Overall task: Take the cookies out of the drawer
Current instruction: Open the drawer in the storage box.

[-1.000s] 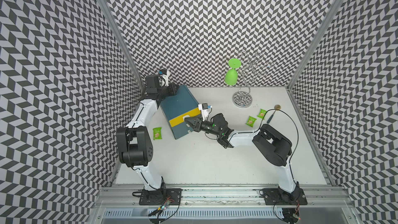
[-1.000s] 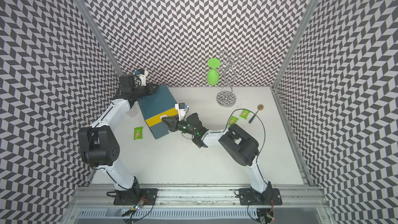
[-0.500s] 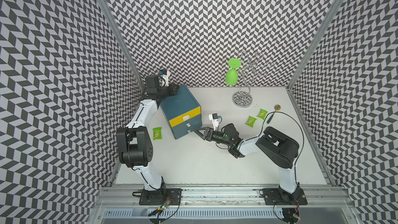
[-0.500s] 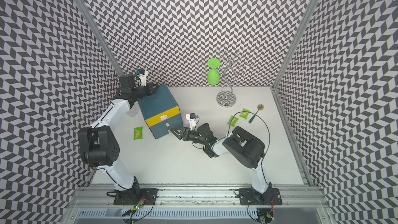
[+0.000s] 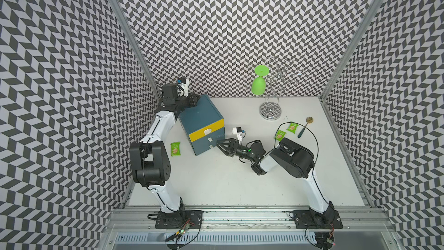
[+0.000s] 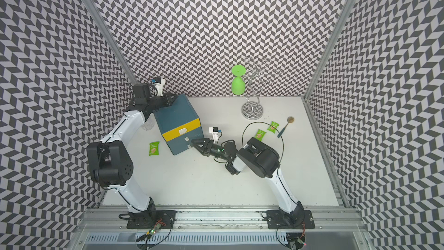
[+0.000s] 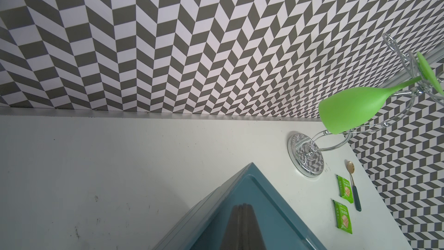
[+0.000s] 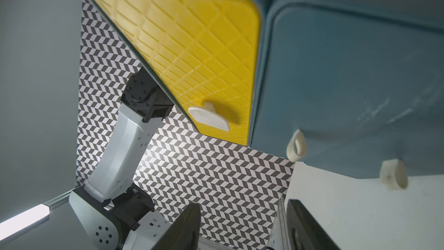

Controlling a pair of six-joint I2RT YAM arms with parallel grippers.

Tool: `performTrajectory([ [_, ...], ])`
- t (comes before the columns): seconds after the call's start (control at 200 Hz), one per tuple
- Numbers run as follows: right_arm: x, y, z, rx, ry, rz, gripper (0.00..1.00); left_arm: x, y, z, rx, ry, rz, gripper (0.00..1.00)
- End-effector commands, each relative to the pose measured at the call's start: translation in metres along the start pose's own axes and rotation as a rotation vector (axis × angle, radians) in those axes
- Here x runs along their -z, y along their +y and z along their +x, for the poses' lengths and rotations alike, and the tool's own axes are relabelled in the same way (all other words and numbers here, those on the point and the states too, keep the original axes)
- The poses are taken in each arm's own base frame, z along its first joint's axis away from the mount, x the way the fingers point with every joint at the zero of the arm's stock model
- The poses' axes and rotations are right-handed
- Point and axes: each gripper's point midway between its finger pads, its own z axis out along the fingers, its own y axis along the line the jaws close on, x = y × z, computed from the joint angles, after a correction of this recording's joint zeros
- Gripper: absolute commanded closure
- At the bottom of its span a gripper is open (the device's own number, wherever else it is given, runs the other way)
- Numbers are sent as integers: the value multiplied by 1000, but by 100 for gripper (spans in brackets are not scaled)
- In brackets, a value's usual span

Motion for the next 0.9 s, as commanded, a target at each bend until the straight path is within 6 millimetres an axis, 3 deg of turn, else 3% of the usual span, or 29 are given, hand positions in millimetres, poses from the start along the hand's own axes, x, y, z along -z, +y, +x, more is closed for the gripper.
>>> performTrajectory([
  [0.0, -4, 0, 2, -8, 4, -42, 42, -8, 28, 63, 155, 178, -72, 100],
  [0.551, -34, -28, -3, -22, 35, 20, 48, -7, 28, 67, 166, 184, -73, 100],
  [0.896, -35, -55, 3, -59, 59, 79, 52, -6, 28, 66, 163, 182, -72, 100],
])
